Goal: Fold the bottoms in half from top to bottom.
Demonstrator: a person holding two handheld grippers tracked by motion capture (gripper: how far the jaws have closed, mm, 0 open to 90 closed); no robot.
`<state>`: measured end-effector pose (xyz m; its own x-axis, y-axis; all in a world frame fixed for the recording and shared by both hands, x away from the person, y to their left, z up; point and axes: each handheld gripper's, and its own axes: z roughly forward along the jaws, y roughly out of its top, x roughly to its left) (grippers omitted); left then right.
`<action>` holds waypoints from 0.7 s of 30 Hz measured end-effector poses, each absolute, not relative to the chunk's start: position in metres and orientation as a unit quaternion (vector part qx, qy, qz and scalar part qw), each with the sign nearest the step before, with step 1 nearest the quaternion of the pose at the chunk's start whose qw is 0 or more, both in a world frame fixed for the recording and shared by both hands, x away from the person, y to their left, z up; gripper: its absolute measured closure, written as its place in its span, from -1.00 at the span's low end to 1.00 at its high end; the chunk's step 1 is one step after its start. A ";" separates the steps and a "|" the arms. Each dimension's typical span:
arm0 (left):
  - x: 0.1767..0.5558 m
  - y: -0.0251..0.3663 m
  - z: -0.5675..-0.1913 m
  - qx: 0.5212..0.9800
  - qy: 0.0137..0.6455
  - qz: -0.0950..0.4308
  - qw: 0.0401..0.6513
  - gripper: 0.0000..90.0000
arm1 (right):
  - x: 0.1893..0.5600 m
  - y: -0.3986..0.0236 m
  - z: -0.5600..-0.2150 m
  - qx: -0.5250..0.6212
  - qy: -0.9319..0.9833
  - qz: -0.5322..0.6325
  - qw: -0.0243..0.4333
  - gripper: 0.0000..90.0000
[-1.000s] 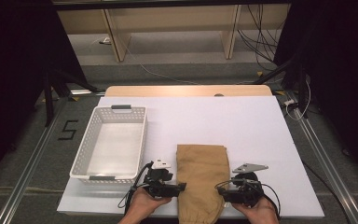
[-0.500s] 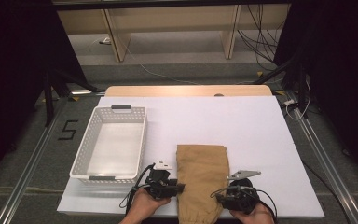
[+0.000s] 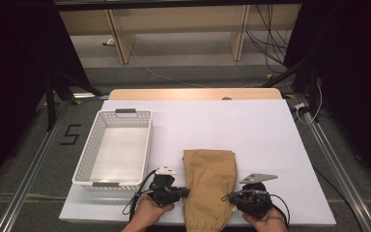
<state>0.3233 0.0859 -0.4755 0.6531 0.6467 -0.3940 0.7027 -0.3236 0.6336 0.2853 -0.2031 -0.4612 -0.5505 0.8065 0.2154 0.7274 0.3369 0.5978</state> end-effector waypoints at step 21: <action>0.363 0.073 -0.440 0.773 0.430 -0.020 0.466 0.94 | 0.343 -0.222 -0.423 0.466 0.792 0.378 0.110 0.91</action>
<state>0.3626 0.0735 -0.4397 0.6299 0.6462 -0.4308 0.6827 -0.1962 0.7039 0.3429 -0.2217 -0.4228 -0.5408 0.8222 0.1777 0.6557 0.2797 0.7013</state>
